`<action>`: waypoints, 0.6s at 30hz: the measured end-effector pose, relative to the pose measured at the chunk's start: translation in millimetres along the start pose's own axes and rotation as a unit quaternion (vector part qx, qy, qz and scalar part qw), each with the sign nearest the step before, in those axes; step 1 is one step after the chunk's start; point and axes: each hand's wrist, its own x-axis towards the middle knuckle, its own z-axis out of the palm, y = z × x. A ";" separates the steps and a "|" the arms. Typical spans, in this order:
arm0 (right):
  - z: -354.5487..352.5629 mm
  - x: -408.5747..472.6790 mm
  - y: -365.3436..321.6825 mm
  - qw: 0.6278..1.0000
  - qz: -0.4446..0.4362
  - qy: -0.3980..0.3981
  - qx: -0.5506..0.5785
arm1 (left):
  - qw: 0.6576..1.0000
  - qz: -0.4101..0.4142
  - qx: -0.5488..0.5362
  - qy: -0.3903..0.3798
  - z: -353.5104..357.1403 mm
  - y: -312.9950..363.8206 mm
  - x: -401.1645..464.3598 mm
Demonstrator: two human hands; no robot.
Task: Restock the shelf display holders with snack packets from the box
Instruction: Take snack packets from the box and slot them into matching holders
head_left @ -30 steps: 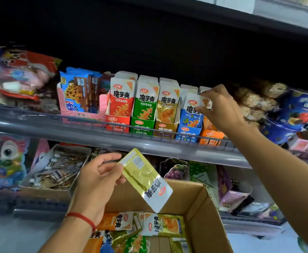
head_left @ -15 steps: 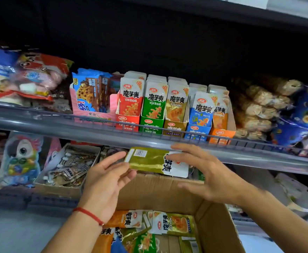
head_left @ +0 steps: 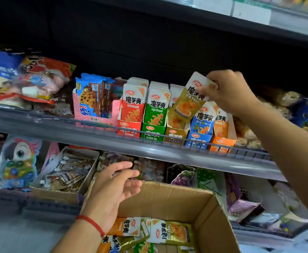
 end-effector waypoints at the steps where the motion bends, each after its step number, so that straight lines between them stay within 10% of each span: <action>1: 3.7 9.6 2.5 1.000 -0.002 -0.025 -0.015 | 1.000 0.000 0.005 -0.001 0.0 0.7 0.1; 8: 43.5 44.6 -2.3 0.981 0.016 -0.144 -0.127 | 0.999 -0.003 0.033 0.003 -1.1 3.2 1.3; 18: 63.8 45.6 -7.0 0.959 -0.045 -0.083 -0.267 | 0.998 0.009 0.068 0.005 -6.6 8.7 4.6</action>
